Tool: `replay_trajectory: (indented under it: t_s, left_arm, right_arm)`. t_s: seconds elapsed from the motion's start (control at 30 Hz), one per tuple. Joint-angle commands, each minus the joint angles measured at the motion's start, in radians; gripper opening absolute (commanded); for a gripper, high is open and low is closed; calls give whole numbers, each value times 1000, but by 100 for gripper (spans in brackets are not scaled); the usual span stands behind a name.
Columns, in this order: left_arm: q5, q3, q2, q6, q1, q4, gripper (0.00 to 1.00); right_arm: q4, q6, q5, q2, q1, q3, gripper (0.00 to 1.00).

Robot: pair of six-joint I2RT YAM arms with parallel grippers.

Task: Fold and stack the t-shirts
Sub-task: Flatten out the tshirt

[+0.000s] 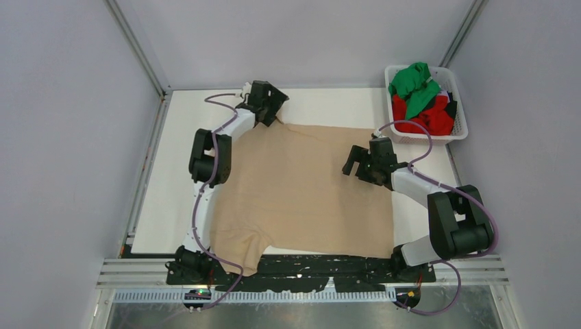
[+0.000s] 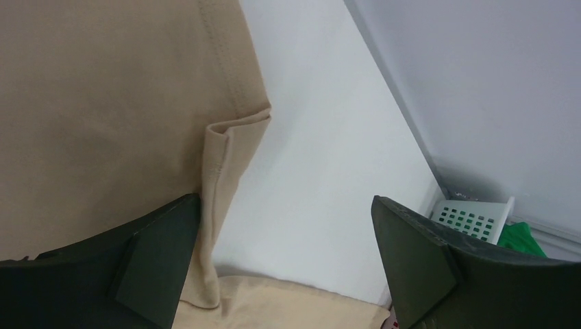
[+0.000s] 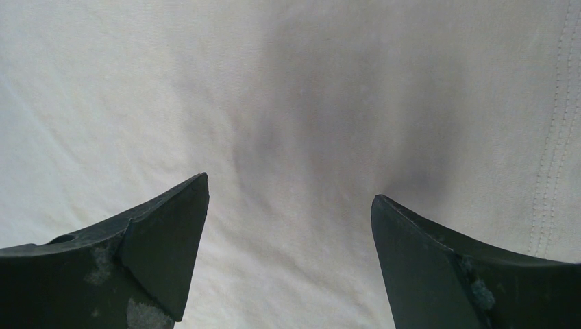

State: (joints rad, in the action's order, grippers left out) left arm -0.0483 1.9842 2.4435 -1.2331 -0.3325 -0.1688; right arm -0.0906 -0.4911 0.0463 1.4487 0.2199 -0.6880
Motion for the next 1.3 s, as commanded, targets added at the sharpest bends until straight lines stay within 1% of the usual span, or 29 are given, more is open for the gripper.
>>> replay_trajectory:
  t_s: [0.0, 0.2, 0.3, 0.37, 0.4, 0.5, 0.6, 0.67, 0.7, 0.73, 0.77, 0.9, 0.93, 0.97, 1.03, 1.13, 1.17, 1.2, 1.27]
  left_arm:
    - [-13, 103, 33, -16, -35, 14, 100]
    - [-25, 197, 91, -34, -53, 6, 100]
    - [-26, 291, 153, -43, -60, -10, 100]
    - [0, 360, 181, -45, -59, -32, 100]
    - [19, 370, 180, -39, -57, -36, 100]
    - [68, 332, 111, 25, -49, -30, 100]
    - [140, 257, -32, 178, -45, -45, 100]
    - [177, 190, -170, 322, -46, -124, 100]
    - [169, 131, -241, 388, -46, -178, 100]
    - [150, 51, -323, 462, -46, -225, 100]
    - [120, -41, -406, 504, -46, -256, 100]
    - [6, -400, -720, 629, -44, -365, 100]
    - [-17, -502, -767, 637, -41, -392, 100]
    - [-28, -570, -811, 639, -36, -416, 100]
    - [-31, -685, -869, 646, -22, -443, 100]
    - [-23, -819, -911, 627, 16, -418, 100]
    - [16, -854, -914, 615, 40, -384, 100]
    - [108, -897, -912, 592, 69, -335, 99]
    - [211, -948, -893, 544, 122, -241, 100]
  right_arm:
    - [28, 14, -2, 9, -5, -17, 96]
    - [29, 15, 0, 18, -6, -19, 95]
    - [27, 16, -4, 17, -7, -18, 95]
    - [26, 16, -6, 14, -8, -18, 95]
    - [25, 17, -7, 10, -9, -19, 95]
    - [20, 17, -11, -9, -10, -25, 95]
    - [0, 23, -14, -31, -9, -41, 96]
    - [-50, 32, -30, -50, -10, -52, 95]
    - [-72, 42, -36, -62, -9, -58, 95]
    - [-119, 47, -79, -67, -10, -71, 95]
    - [-139, 57, -106, -77, -10, -81, 95]
    - [-235, 71, -161, -102, -10, -103, 96]
    - [-253, 72, -170, -103, -10, -106, 95]
    - [-258, 73, -185, -106, -9, -112, 95]
    - [-266, 78, -191, -105, -11, -119, 95]
    - [-278, 86, -190, -77, -13, -137, 95]
    - [-279, 85, -186, -68, -12, -148, 95]
    - [-280, 84, -180, -50, -13, -151, 95]
    - [-272, 82, -151, -28, -13, -159, 95]
